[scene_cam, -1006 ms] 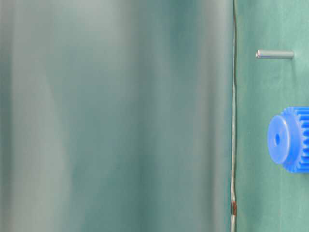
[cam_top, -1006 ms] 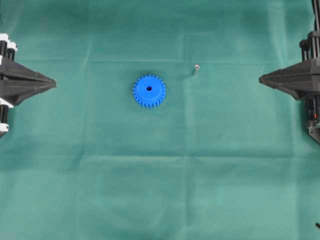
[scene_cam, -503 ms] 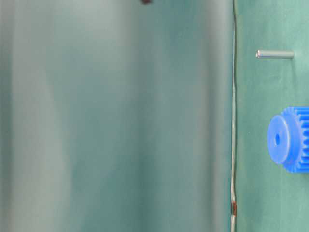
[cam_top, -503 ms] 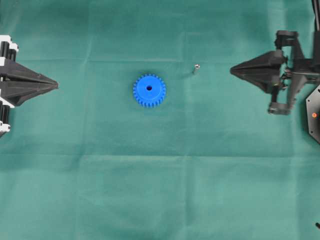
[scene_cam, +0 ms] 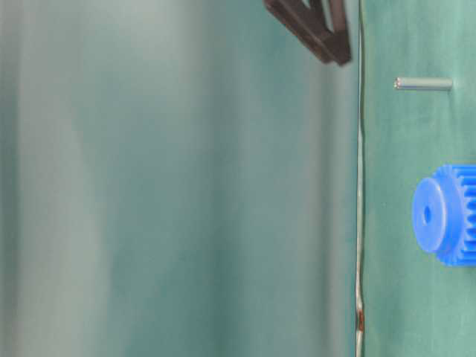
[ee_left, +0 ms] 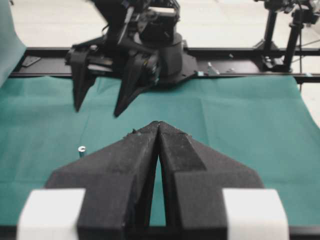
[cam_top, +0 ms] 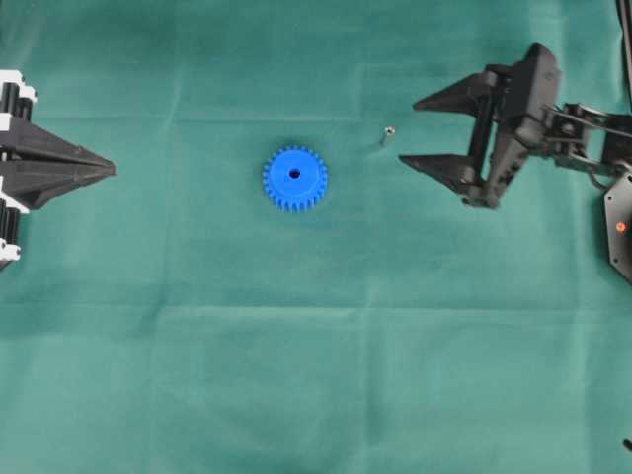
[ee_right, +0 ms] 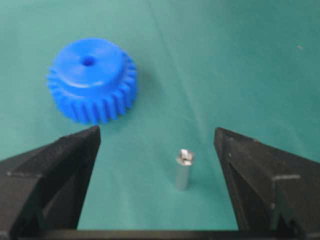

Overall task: Insert the shaft placed at a random location into the center hole of the medium gear at another random location.
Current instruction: 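Move the right gripper left toward the upright silver shaft, fingers open, then close the right gripper on the silver shaft and lift it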

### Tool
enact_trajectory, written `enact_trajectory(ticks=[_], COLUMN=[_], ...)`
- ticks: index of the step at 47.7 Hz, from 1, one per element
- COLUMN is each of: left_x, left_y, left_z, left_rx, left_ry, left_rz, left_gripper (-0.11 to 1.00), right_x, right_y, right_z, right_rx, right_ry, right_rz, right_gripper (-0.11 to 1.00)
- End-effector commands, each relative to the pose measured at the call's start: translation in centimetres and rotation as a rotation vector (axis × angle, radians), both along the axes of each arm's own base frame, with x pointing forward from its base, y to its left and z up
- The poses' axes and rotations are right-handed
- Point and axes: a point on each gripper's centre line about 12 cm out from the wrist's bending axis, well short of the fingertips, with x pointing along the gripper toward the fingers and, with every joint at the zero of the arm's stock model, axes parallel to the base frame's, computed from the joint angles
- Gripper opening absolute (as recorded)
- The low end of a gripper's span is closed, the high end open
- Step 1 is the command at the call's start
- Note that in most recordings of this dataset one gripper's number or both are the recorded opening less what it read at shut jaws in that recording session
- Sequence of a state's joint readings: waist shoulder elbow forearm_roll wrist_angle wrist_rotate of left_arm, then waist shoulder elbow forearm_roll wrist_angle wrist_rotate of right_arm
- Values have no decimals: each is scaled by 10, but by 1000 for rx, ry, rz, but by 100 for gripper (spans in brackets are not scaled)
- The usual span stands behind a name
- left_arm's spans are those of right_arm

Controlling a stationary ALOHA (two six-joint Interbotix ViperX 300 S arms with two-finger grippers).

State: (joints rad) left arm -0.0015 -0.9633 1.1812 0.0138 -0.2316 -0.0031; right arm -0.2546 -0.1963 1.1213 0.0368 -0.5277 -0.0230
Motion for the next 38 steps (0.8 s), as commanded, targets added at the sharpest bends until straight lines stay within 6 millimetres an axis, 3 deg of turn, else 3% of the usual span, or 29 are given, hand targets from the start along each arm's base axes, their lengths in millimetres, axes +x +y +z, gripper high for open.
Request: enact_trajectory(ticks=[1, 23, 38], left_x=[3, 3, 3], left_y=[0, 0, 0], left_z=[9, 6, 5], left_rx=[3, 11, 12], left_ry=[-20, -3, 5], left_rz=[-1, -2, -2], left_gripper=[0, 0, 0], right_x=[11, 20, 24], right_y=[-8, -21, -24], right_z=[1, -31, -32], right_rx=[-31, -12, -15], right_ry=[-17, 75, 66], right_rz=[-8, -37, -40], right_gripper=[93, 93, 90])
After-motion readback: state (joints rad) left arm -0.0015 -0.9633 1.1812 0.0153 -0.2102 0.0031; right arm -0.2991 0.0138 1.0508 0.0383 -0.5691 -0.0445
